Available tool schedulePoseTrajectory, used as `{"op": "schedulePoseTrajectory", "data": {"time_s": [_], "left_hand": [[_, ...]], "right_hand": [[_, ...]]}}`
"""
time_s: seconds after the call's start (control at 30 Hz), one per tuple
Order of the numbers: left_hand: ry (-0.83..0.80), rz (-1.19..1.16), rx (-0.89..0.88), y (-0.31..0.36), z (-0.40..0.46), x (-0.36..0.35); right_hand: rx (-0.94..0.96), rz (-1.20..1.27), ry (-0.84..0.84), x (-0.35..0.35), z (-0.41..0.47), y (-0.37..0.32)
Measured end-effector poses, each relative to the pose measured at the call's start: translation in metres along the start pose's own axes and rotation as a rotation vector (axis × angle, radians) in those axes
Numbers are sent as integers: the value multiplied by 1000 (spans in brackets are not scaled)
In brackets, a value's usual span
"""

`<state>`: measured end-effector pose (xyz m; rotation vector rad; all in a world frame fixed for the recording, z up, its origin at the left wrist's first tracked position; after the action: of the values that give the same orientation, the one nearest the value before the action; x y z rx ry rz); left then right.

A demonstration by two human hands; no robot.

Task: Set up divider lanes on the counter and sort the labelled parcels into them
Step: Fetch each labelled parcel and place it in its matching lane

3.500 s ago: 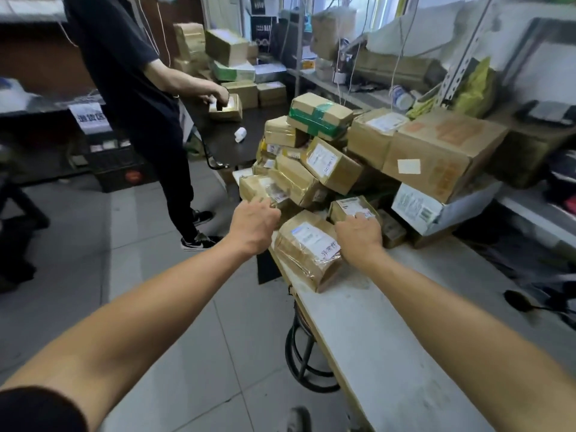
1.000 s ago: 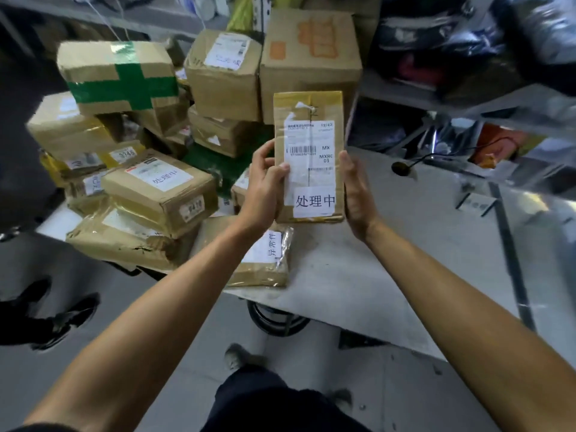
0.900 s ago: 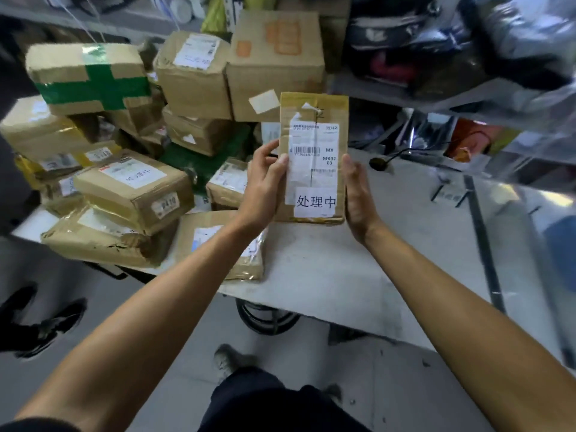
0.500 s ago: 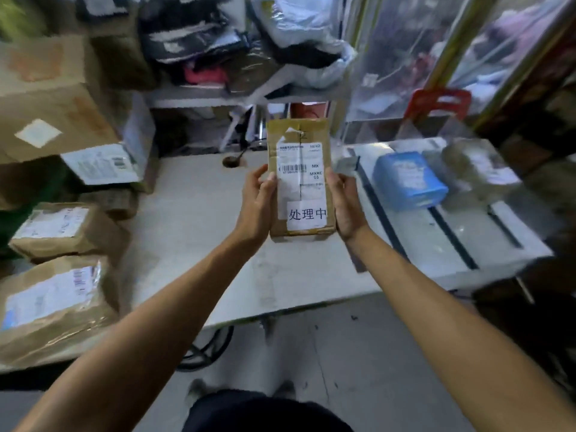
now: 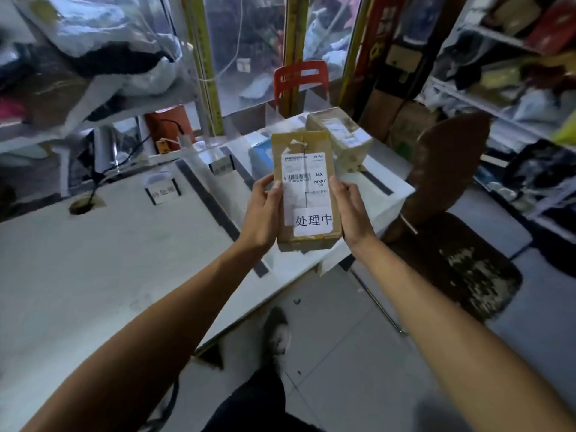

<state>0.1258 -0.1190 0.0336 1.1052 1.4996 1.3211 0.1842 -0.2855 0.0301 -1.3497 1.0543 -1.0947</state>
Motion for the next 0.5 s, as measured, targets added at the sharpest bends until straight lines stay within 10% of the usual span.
{"op": "schedulePoseTrajectory", "data": {"time_s": [0.5], "left_hand": [[332, -96, 90, -33, 131, 0]], "right_hand": [[-4, -235, -291, -19, 177, 6]]}}
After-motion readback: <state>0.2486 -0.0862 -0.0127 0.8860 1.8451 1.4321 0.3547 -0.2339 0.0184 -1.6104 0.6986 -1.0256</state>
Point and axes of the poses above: each hand's wrist, its own z-axis towards the middle knuckle, its own x-axis out of the back of the hand, y = z × x, the point moved 4 cm from there along z, towards the middle knuckle, and after that the axes turned 5 degrees about x, right-handed, at the moved point
